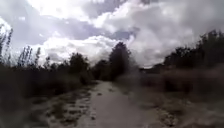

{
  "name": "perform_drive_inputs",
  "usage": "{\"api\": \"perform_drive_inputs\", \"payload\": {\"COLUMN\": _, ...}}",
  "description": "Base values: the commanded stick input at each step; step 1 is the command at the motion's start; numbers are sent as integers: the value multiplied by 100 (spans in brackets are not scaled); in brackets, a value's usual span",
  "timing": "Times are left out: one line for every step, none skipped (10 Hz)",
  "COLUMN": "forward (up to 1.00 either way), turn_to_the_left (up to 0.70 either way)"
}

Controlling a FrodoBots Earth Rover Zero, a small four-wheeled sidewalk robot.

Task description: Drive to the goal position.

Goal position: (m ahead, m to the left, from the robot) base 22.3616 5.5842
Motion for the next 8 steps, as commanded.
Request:
{"api": "perform_drive_inputs", "payload": {"forward": 59, "turn_to_the_left": 1}}
{"api": "perform_drive_inputs", "payload": {"forward": 59, "turn_to_the_left": 1}}
{"api": "perform_drive_inputs", "payload": {"forward": 59, "turn_to_the_left": 1}}
{"api": "perform_drive_inputs", "payload": {"forward": 59, "turn_to_the_left": 1}}
{"api": "perform_drive_inputs", "payload": {"forward": 59, "turn_to_the_left": 1}}
{"api": "perform_drive_inputs", "payload": {"forward": 59, "turn_to_the_left": 1}}
{"api": "perform_drive_inputs", "payload": {"forward": 59, "turn_to_the_left": 1}}
{"api": "perform_drive_inputs", "payload": {"forward": 59, "turn_to_the_left": 1}}
